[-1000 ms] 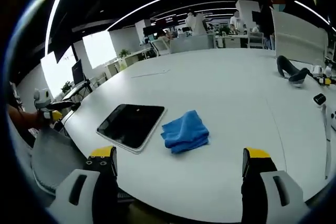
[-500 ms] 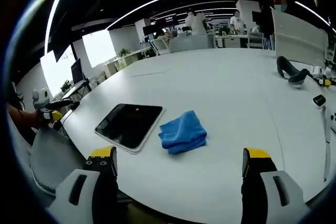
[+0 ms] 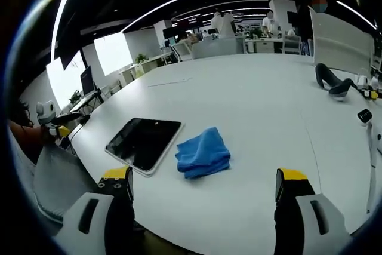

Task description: Wipe the mirror surface with the cleaning cloth until all visible marks leave the cleaned area.

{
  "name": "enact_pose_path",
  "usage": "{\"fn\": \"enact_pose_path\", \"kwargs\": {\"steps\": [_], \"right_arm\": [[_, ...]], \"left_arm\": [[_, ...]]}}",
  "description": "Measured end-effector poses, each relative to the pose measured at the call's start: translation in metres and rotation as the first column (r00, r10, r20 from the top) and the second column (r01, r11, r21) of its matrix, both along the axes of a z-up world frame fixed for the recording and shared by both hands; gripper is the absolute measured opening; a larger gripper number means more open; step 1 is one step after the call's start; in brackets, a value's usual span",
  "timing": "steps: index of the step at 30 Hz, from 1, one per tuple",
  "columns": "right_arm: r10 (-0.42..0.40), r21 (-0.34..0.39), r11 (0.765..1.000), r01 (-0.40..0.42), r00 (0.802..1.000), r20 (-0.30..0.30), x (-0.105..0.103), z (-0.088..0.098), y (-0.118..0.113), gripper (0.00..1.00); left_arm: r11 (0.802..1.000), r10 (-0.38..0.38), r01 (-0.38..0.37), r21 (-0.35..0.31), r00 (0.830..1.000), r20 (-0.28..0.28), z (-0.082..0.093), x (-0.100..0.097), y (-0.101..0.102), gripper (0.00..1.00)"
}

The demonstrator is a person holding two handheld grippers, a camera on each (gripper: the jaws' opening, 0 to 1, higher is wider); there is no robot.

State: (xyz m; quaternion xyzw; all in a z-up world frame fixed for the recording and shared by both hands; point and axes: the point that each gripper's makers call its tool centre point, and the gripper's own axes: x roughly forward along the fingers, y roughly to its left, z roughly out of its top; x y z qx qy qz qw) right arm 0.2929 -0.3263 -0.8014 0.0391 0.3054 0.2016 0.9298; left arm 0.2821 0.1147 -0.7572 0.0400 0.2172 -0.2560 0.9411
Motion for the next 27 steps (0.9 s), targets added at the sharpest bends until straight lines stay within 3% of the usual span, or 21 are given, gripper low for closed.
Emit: {"fn": "enact_pose_path", "kwargs": {"steps": [6, 27], "right_arm": [[0.001, 0.001, 1.0, -0.001, 1.0, 0.014, 0.008, 0.005, 0.001, 0.98], [-0.019, -0.008, 1.0, 0.019, 0.999, 0.038, 0.033, 0.016, 0.006, 0.96]], "left_arm": [[0.999, 0.025, -0.024, 0.034, 0.999, -0.034, -0.007, -0.001, 0.007, 0.99], [0.999, 0.028, -0.027, 0.043, 0.999, -0.017, -0.007, 0.002, 0.004, 0.99]]}}
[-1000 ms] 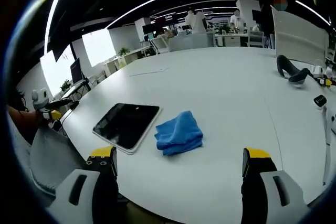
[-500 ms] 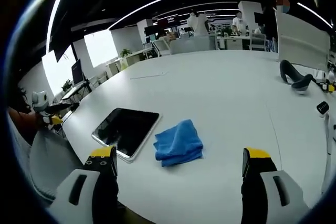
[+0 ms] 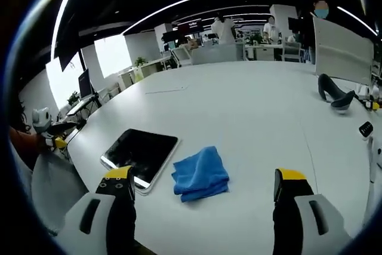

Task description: Wipe the mirror surface with the cleaning cloth until all visible marks leave the cleaned area.

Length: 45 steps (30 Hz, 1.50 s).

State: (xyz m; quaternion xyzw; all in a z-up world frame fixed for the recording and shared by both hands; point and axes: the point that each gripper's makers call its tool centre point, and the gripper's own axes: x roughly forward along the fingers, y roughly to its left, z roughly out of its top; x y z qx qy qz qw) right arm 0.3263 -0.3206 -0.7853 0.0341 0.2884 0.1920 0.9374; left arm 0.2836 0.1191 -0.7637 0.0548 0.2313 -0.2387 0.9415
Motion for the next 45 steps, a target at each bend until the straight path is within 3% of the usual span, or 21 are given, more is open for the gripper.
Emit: {"fn": "enact_pose_path", "kwargs": {"steps": [17, 22, 28, 34, 36, 39, 41, 45], "right_arm": [[0.008, -0.01, 1.0, -0.008, 1.0, -0.003, 0.009, -0.005, 0.013, 0.89], [0.0, -0.041, 0.999, -0.001, 0.999, -0.035, 0.019, -0.021, 0.01, 0.78], [0.05, 0.027, 0.999, -0.047, 0.994, -0.1, 0.025, -0.035, 0.029, 0.57], [0.074, 0.031, 0.997, -0.07, 0.985, -0.154, 0.031, -0.053, 0.039, 0.55], [0.054, 0.028, 0.998, -0.05, 0.985, -0.161, 0.033, -0.056, 0.034, 0.51], [-0.029, -0.038, 0.999, 0.023, 0.987, -0.156, 0.039, -0.062, 0.01, 0.34], [-0.072, -0.067, 0.996, 0.061, 0.983, -0.17, 0.04, -0.069, -0.004, 0.29], [-0.051, -0.11, 0.994, 0.03, 0.98, -0.194, 0.038, -0.078, -0.007, 0.22]], "left_arm": [[1.0, 0.0, 0.0, -0.005, 1.0, -0.017, -0.004, -0.001, 0.0, 0.98], [1.0, 0.001, -0.001, -0.003, 1.0, -0.022, -0.005, -0.001, 0.0, 0.97], [1.0, 0.001, -0.001, -0.004, 1.0, -0.026, -0.007, 0.0, 0.001, 0.97], [1.0, 0.005, -0.005, -0.004, 1.0, -0.026, -0.007, 0.001, 0.002, 0.96], [1.0, 0.007, -0.007, -0.005, 1.0, -0.025, -0.007, 0.0, 0.003, 0.96], [1.0, 0.007, -0.008, -0.005, 1.0, -0.024, -0.007, 0.0, 0.004, 0.95], [1.0, 0.008, -0.008, -0.005, 1.0, -0.026, -0.008, 0.0, 0.004, 0.95], [1.0, 0.006, -0.006, -0.002, 1.0, -0.026, -0.008, -0.001, 0.004, 0.94]]}}
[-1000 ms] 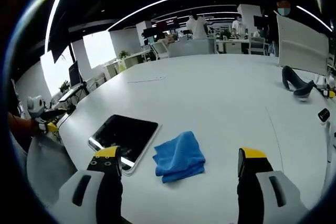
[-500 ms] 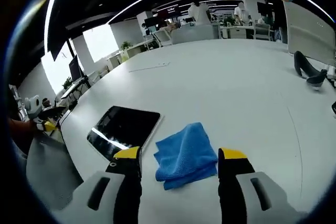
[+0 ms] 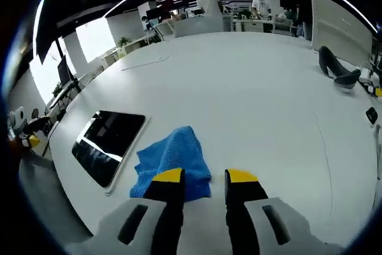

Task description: Wipe the mirror surface with the cleaning cloth until all visible marks leave the cleaned area.

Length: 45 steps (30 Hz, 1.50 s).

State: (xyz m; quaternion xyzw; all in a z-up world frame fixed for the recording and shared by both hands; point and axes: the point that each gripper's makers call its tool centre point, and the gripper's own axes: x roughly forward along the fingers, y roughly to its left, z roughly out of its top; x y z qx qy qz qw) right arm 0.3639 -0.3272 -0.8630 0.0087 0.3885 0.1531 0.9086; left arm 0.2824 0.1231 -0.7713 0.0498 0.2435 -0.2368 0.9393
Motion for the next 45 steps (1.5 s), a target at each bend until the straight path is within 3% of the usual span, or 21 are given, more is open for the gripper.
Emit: {"fn": "enact_pose_path", "kwargs": {"steps": [4, 9, 11, 13, 32, 36, 38, 40, 42, 45], "right_arm": [[0.02, -0.016, 1.0, -0.02, 1.0, -0.008, 0.001, -0.006, 0.005, 0.21], [0.062, -0.057, 0.996, -0.064, 0.998, -0.029, 0.002, -0.011, 0.01, 0.07], [0.053, -0.041, 0.998, -0.054, 0.998, -0.033, 0.004, -0.007, 0.01, 0.0], [0.048, -0.028, 0.998, -0.049, 0.998, -0.031, 0.005, -0.003, 0.01, 0.0], [0.005, 0.047, 0.999, -0.01, 0.995, 0.098, 0.019, 0.068, 0.004, 0.0], [-0.02, -0.01, 1.0, 0.022, 0.99, 0.138, 0.021, 0.088, -0.013, 0.0], [-0.022, -0.073, 0.997, 0.034, 0.987, 0.161, 0.022, 0.099, -0.026, 0.0], [-0.009, -0.083, 0.996, 0.024, 0.985, 0.174, 0.021, 0.106, -0.024, 0.0], [0.055, -0.123, 0.992, -0.035, 0.985, 0.166, 0.017, 0.104, -0.013, 0.0], [0.13, -0.141, 0.984, -0.113, 0.984, 0.12, 0.007, 0.083, 0.013, 0.0]], "left_arm": [[1.0, 0.002, -0.001, 0.001, 1.0, -0.006, -0.002, 0.0, 0.0, 0.94], [1.0, -0.001, 0.001, 0.004, 1.0, -0.012, -0.004, -0.001, 0.0, 0.94], [1.0, -0.002, 0.002, 0.005, 1.0, -0.016, -0.003, -0.001, 0.0, 0.94], [1.0, -0.001, 0.001, 0.003, 1.0, -0.013, -0.003, 0.0, 0.0, 0.94], [1.0, 0.001, -0.002, -0.002, 1.0, -0.007, -0.002, 0.0, 0.001, 0.92], [1.0, 0.002, -0.002, -0.002, 1.0, -0.002, -0.001, 0.001, 0.001, 0.91], [1.0, 0.004, -0.004, -0.003, 1.0, 0.0, -0.001, 0.001, 0.001, 0.91], [1.0, 0.006, -0.006, -0.003, 1.0, 0.001, 0.0, 0.002, 0.002, 0.91], [1.0, 0.01, -0.01, -0.004, 1.0, 0.003, 0.0, 0.003, 0.002, 0.91], [1.0, 0.009, -0.009, -0.004, 1.0, 0.003, 0.0, 0.003, 0.002, 0.91]]}}
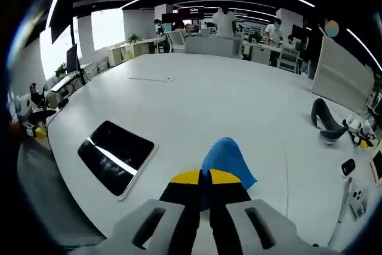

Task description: Wipe the mirror surface with the cleaning cloth until all visible marks leave the cleaned area.

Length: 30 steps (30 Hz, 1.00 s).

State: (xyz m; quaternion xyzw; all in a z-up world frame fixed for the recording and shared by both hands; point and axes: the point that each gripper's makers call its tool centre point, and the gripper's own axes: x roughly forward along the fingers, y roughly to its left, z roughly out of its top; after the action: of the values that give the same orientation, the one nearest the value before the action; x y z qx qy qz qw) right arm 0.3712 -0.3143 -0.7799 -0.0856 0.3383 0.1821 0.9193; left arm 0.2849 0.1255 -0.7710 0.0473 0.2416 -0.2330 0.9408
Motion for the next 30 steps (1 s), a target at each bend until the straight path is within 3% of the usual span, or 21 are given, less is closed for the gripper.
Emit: {"fn": "enact_pose_path", "kwargs": {"steps": [1, 6, 10, 12, 14, 18, 24, 30], "right_arm": [[0.042, -0.01, 0.999, -0.042, 0.999, -0.024, -0.006, -0.012, 0.013, 0.0], [0.09, 0.011, 0.996, -0.09, 0.993, -0.077, -0.023, -0.046, 0.053, 0.0], [0.133, 0.025, 0.991, -0.131, 0.987, -0.09, -0.027, -0.055, 0.073, 0.02], [0.145, 0.034, 0.989, -0.143, 0.985, -0.089, -0.027, -0.055, 0.076, 0.08], [0.13, 0.046, 0.991, -0.126, 0.988, -0.081, -0.024, -0.052, 0.072, 0.16], [0.055, 0.051, 0.997, -0.051, 0.995, -0.081, -0.017, -0.051, 0.05, 0.14], [-0.028, -0.002, 1.0, 0.028, 0.989, -0.143, -0.009, -0.084, 0.015, 0.18], [-0.011, 0.007, 1.0, 0.012, 0.99, -0.138, -0.006, -0.086, 0.025, 0.19]], "left_arm": [[1.0, -0.001, 0.001, 0.0, 1.0, 0.0, 0.0, 0.0, 0.0, 0.91], [1.0, 0.003, -0.003, 0.0, 1.0, 0.002, 0.0, 0.001, 0.001, 0.9], [1.0, 0.003, -0.003, 0.001, 1.0, 0.001, -0.001, 0.0, 0.001, 0.9], [1.0, 0.003, -0.003, 0.001, 1.0, 0.002, 0.0, 0.0, 0.0, 0.9], [1.0, 0.002, -0.002, 0.0, 1.0, 0.003, 0.001, 0.0, 0.0, 0.9], [1.0, 0.002, -0.002, -0.002, 1.0, 0.006, 0.001, 0.0, 0.0, 0.9], [1.0, -0.002, 0.002, 0.001, 1.0, 0.004, 0.001, -0.002, -0.001, 0.89], [1.0, -0.007, 0.007, 0.007, 1.0, -0.001, -0.001, -0.003, -0.002, 0.88]]}}
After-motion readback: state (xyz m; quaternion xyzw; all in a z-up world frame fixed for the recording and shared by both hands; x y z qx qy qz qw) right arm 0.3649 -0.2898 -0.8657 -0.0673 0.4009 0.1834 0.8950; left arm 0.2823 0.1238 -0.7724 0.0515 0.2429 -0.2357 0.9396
